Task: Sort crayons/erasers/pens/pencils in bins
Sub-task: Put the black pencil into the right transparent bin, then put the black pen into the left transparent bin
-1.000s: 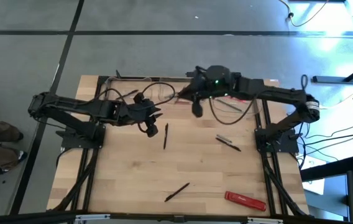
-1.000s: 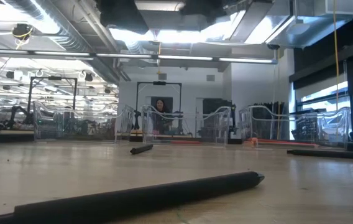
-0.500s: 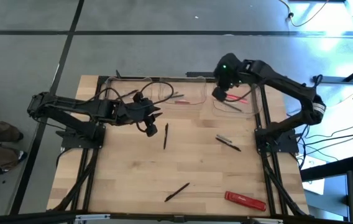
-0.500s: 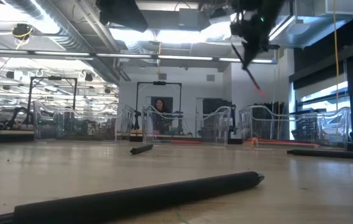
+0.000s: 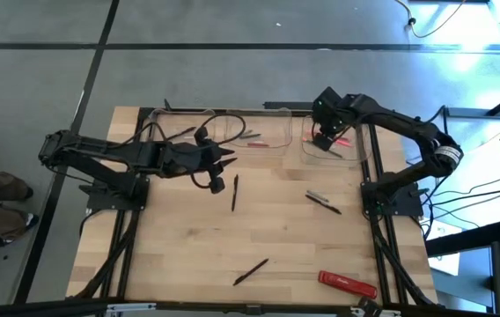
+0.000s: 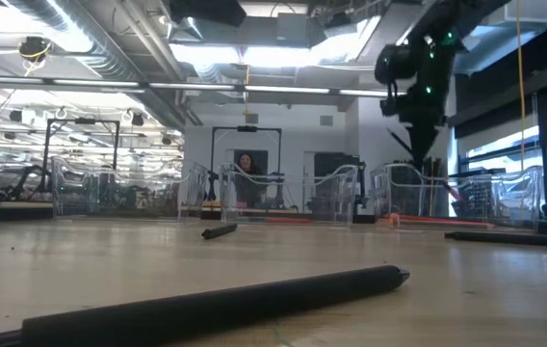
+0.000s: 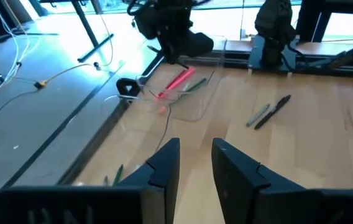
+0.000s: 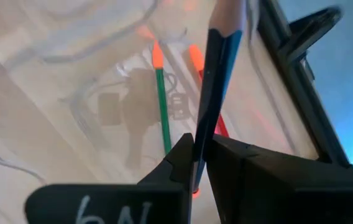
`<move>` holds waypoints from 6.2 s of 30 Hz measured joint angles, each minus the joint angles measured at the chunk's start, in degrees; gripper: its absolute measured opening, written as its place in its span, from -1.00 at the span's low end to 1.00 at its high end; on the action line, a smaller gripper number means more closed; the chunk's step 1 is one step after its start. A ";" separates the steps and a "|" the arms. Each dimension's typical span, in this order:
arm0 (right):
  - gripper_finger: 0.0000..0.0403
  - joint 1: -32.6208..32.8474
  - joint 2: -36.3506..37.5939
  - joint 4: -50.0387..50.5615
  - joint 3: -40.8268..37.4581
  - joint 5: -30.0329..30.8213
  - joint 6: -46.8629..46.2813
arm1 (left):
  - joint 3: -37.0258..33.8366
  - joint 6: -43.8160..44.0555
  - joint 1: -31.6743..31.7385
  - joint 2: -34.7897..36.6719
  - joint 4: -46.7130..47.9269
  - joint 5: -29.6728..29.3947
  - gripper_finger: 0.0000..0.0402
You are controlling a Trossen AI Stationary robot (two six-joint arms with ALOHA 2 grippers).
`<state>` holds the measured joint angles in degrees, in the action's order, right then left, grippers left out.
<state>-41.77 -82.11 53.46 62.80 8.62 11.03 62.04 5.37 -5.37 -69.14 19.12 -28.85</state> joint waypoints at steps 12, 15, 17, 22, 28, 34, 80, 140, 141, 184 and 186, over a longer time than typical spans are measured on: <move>-0.83 -0.08 0.00 -0.94 -6.80 6.75 1.68 | 0.00 0.07 0.00 0.00 0.02 -0.01 -0.58; -0.83 -0.08 0.00 -0.63 -6.91 6.77 1.59 | 0.00 0.09 0.00 0.00 0.02 -0.01 -0.58; -0.83 -0.08 0.00 -0.69 -6.91 6.73 1.59 | 0.00 0.11 -0.01 0.00 0.02 -0.01 -0.58; -0.78 -0.08 0.00 -0.80 -6.91 6.78 1.59 | 0.00 0.17 -0.02 0.00 0.02 -0.01 -0.58; -0.59 -0.08 0.00 -0.75 -6.91 6.80 1.50 | 0.00 0.20 -0.04 0.00 0.08 -0.01 -0.58; -0.35 -0.08 0.00 -0.61 -6.83 6.82 0.90 | 0.00 2.27 -0.04 0.00 0.55 -0.03 -0.58; -0.28 20.88 17.81 1.96 17.95 -28.70 -1.79 | -0.02 59.08 7.56 -29.04 11.69 15.87 -0.58; -0.28 21.08 17.77 1.19 17.92 -28.81 1.27 | 0.17 58.02 7.05 -39.71 5.68 8.60 -0.58; -0.28 21.08 17.77 1.19 17.92 -28.81 1.27 | 0.17 57.49 7.04 -39.74 5.68 8.60 -0.58; -0.28 21.06 17.77 1.07 17.90 -28.76 1.48 | -0.09 36.25 20.60 -2.29 24.93 1.08 -0.99; -0.28 21.06 17.77 0.90 17.90 -28.74 1.49 | -0.07 34.00 23.37 -1.19 25.80 1.09 -0.99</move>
<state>-20.71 -64.34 54.36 80.71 -20.12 12.51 61.97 39.37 18.00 -70.33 44.92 -27.76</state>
